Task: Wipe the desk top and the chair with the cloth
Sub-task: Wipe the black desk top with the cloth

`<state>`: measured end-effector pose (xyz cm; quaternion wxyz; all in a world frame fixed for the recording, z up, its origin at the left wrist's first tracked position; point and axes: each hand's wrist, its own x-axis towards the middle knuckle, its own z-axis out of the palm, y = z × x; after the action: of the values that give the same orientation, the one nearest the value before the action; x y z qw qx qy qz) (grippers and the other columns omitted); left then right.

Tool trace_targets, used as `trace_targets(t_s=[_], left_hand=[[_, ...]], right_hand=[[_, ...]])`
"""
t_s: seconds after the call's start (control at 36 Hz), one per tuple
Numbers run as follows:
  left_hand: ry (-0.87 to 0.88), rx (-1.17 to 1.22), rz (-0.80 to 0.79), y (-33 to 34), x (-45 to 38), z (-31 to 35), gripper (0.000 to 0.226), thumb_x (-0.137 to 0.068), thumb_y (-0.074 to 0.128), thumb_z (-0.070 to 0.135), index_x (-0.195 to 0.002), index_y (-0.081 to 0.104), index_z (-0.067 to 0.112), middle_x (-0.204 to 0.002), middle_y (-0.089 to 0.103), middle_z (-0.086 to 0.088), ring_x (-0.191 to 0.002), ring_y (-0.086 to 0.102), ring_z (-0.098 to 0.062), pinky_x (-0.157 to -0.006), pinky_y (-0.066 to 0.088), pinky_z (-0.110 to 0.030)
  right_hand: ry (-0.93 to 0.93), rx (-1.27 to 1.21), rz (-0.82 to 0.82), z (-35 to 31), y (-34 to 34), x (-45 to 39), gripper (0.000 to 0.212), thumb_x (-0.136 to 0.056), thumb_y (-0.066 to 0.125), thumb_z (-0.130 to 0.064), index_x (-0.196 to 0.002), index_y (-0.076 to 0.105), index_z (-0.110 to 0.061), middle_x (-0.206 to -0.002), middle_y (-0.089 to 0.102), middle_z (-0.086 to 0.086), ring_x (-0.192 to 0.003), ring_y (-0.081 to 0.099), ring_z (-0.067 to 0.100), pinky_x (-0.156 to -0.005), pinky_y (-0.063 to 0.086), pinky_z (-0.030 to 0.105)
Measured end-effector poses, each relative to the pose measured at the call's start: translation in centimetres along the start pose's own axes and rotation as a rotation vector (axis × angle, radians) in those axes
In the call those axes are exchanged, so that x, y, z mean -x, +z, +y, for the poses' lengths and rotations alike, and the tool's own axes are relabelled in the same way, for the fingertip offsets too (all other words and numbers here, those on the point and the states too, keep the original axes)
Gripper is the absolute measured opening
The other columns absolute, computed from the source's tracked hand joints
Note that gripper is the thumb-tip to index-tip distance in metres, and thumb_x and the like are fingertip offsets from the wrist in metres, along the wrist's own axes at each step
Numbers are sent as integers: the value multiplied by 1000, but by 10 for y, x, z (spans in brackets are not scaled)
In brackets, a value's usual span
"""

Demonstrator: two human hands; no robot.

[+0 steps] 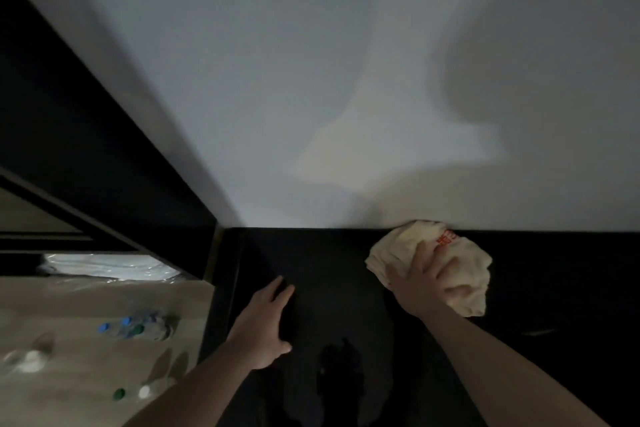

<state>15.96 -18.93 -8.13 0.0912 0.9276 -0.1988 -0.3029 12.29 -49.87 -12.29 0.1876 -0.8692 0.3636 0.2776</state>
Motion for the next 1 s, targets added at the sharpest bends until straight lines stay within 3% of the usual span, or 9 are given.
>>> trace_targets(t_s=[0.06,0.11,0.22,0.31,0.56,0.72,0.81,0.86,1.0], left_hand=[[-70,-39,38,-3,12,-35,115,-79,81,47,-163,4,29,-168,-17,5,-156,1,-22,-123,25,-38],[-110,-56,24,-3,25,-65,122,-77,80,52,-163,-3,26,-166,-25,1,-156,-5,-26,-124,23,-39],[-25,-38,-71,-2,42,-103,135,-75,86,39,-159,-19,25,-155,-46,7,-156,-7,-16,-117,35,-26],[49,-69,-97,-5,45,-109,136,-76,87,32,-158,-21,26,-150,-50,9,-155,-8,-13,-108,43,-22],[66,-99,-115,-6,40,-120,138,-73,89,36,-158,-20,28,-150,-48,12,-155,-11,-14,-118,36,-36],[23,-184,-135,-12,42,-112,133,-74,87,40,-160,-14,29,-161,-35,10,-156,2,-18,-120,31,-36],[-2,-217,-42,-28,39,-92,97,-83,75,42,-160,19,23,-168,12,2,-150,21,-21,-114,36,-37],[10,-165,73,-37,32,-80,68,-88,66,40,-147,38,25,-152,39,3,-140,34,-20,-110,39,-36],[87,-60,59,-51,5,-42,76,-91,65,40,-156,27,30,-164,17,1,-151,18,-25,-117,35,-41]], right_hand=[[-61,-11,8,-32,7,18,71,-100,18,-70,-154,-20,-43,-163,-34,14,-144,-34,51,-108,-7,82],[-92,-64,-12,-62,17,26,84,-100,22,-70,-157,-27,-32,-160,-41,12,-142,-40,48,-108,-13,80],[-233,56,-43,-109,30,50,68,-107,23,-57,-159,-14,-35,-161,-39,11,-142,-39,49,-93,-30,74],[-277,2,-76,-147,46,58,80,-104,24,-61,-159,-23,-26,-159,-43,6,-142,-41,47,-98,-26,76],[-482,133,-160,-219,76,71,89,-101,41,-55,-159,-24,-31,-157,-46,5,-140,-46,41,-105,-24,76],[-639,67,-135,-209,64,75,82,-104,43,-49,-163,-11,-30,-167,-27,5,-153,-28,33,-118,-10,69],[-685,12,-40,-178,55,84,77,-108,39,-42,-163,-10,-21,-170,-17,5,-157,-15,29,-127,-4,49],[-637,8,7,-152,53,94,73,-108,40,-42,-164,-4,-25,-170,-17,4,-156,-18,29,-127,-2,51],[-435,44,78,-86,46,116,80,-103,48,-45,-163,-4,-35,-169,-20,-1,-155,-20,32,-125,1,59]])
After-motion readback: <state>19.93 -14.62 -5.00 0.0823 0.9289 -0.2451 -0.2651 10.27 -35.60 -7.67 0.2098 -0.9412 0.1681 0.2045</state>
